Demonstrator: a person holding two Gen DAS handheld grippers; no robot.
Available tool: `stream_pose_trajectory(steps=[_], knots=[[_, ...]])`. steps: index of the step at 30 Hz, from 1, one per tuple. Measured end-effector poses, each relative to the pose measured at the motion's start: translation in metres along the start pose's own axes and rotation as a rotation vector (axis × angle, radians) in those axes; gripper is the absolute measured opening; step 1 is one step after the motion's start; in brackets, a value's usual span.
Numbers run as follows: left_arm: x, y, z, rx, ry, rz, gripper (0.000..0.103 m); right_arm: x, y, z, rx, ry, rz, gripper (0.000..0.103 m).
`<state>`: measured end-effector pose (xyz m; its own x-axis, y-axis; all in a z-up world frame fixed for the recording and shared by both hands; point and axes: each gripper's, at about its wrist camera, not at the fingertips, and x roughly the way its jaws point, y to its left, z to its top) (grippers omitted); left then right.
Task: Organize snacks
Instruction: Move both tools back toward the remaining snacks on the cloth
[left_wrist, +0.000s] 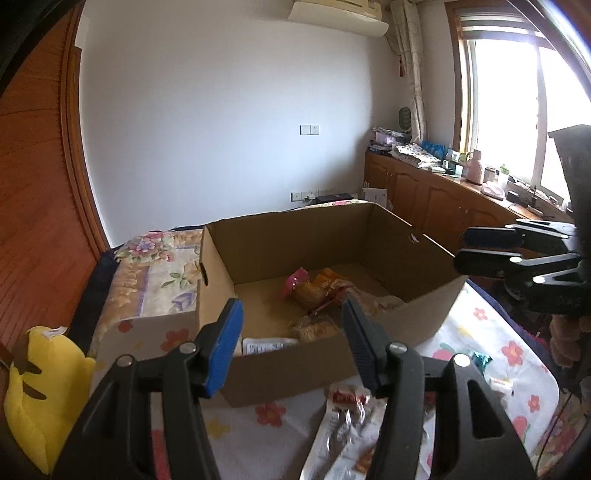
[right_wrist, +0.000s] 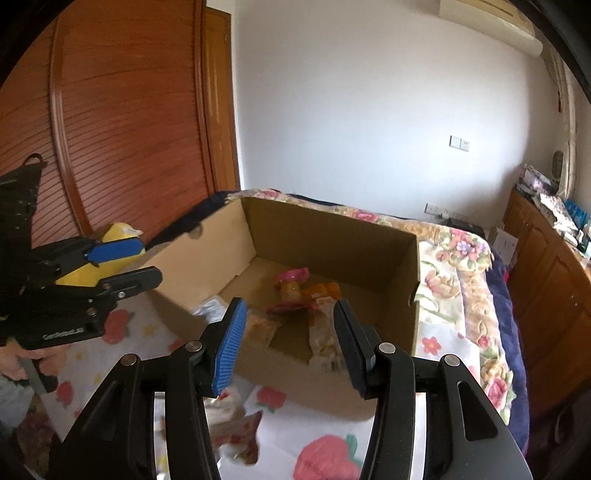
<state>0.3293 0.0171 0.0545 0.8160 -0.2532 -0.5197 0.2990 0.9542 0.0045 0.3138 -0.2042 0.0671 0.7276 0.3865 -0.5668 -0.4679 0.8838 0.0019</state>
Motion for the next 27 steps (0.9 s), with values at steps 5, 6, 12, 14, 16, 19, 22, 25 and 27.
stream_pose_trajectory(steps=[5,6,12,14,16,19,22,25,27], knots=[[-0.018,-0.001,-0.022,0.000,0.011,-0.014,0.058,-0.027,0.013,-0.023,0.016,0.004,0.006,0.050],[-0.022,-0.002,-0.029,0.004,0.019,-0.015,0.058,-0.031,0.016,-0.029,0.020,0.009,0.007,0.050],[-0.037,-0.010,-0.052,0.023,0.045,-0.017,0.058,-0.046,0.031,-0.051,0.062,0.019,0.027,0.050],[-0.040,-0.011,-0.059,0.025,0.052,-0.021,0.058,-0.050,0.036,-0.059,0.073,0.026,0.035,0.050],[-0.043,-0.013,-0.066,0.029,0.062,-0.024,0.058,-0.050,0.042,-0.067,0.079,0.038,0.042,0.051],[-0.044,-0.015,-0.079,0.032,0.079,-0.026,0.058,-0.048,0.049,-0.082,0.089,0.062,0.044,0.052],[-0.043,-0.017,-0.092,0.029,0.100,-0.027,0.058,-0.045,0.056,-0.098,0.096,0.076,0.050,0.053],[-0.041,-0.019,-0.104,0.025,0.120,-0.031,0.058,-0.042,0.063,-0.109,0.097,0.092,0.056,0.053],[-0.038,-0.021,-0.112,0.032,0.131,-0.029,0.058,-0.039,0.066,-0.117,0.106,0.105,0.068,0.054]])
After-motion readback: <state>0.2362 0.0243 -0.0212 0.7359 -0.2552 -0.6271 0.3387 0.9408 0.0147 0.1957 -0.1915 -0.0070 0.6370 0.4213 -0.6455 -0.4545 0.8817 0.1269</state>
